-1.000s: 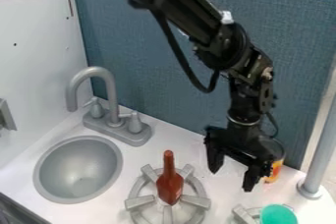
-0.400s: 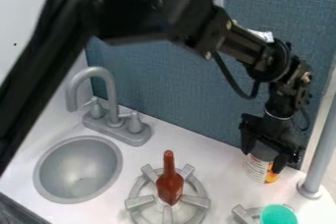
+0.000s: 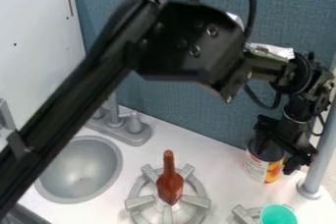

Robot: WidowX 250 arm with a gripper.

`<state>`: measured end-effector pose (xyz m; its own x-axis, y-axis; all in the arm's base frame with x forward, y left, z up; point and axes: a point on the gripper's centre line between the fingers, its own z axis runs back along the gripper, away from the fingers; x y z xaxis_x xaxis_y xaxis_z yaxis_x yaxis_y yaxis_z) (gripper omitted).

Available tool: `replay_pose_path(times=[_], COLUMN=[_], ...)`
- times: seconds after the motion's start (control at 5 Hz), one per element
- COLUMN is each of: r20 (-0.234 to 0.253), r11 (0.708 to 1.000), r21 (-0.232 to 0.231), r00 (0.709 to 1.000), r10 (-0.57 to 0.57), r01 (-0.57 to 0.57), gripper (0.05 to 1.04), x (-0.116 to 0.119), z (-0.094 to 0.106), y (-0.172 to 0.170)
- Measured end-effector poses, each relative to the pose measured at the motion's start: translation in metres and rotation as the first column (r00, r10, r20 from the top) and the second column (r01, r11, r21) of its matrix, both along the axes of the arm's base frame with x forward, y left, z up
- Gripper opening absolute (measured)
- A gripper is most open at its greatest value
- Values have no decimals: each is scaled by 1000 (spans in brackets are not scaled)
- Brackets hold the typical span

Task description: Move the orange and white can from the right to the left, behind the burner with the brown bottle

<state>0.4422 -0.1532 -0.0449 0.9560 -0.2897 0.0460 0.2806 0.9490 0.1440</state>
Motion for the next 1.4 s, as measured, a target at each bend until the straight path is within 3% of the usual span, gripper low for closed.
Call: replay_pose_path(times=[0.2, 0.6, 0.8, 1.0, 1.2, 1.4], r20=[5, 6, -13, 6, 43, 110], r11=[1000, 996, 985, 959, 903, 816], r21=[11, 88, 173, 268, 348, 337], r00=[1000, 1000, 1000, 996, 966, 881], r10=[3, 0, 20, 91, 255, 461], r01=[-3, -1, -18, -89, -254, -469], gripper=[1001, 1001, 1001, 1001, 1001, 1001], x=[8, 11, 13, 10, -10, -21], z=[-4, -15, -17, -16, -22, -1], y=[-2, 8, 16, 32, 61, 104])
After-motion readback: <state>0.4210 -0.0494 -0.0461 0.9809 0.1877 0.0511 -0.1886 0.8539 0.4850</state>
